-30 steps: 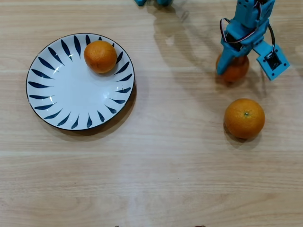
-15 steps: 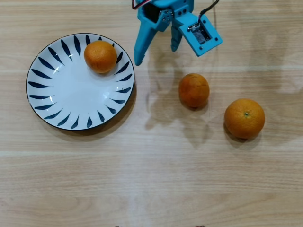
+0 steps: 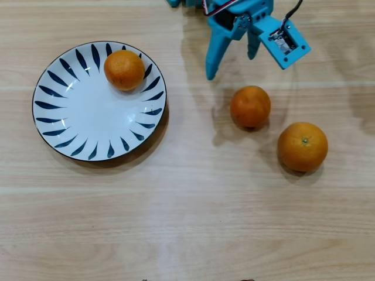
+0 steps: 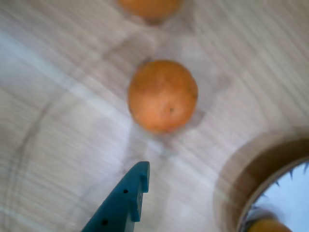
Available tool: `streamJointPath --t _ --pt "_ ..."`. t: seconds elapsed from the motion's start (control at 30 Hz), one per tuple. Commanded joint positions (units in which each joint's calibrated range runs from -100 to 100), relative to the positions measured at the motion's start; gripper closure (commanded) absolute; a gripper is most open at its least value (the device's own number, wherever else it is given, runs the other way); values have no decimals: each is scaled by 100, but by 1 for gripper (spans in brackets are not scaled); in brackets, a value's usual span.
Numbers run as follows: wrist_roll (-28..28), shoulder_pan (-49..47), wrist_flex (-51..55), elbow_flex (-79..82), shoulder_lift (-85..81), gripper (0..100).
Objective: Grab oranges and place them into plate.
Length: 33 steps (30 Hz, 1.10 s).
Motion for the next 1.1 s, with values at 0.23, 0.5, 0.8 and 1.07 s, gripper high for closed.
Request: streamJointPath --t 0.23,0.5,0.8,1.07 --pt "-616 -858 -1147 -31 1104 53" --pt "-825 -995 -1198 -103 1662 53" --pt "-867 -922 -1198 -556 2372 54" --pt "-867 -882 -1198 -863 2888 54"
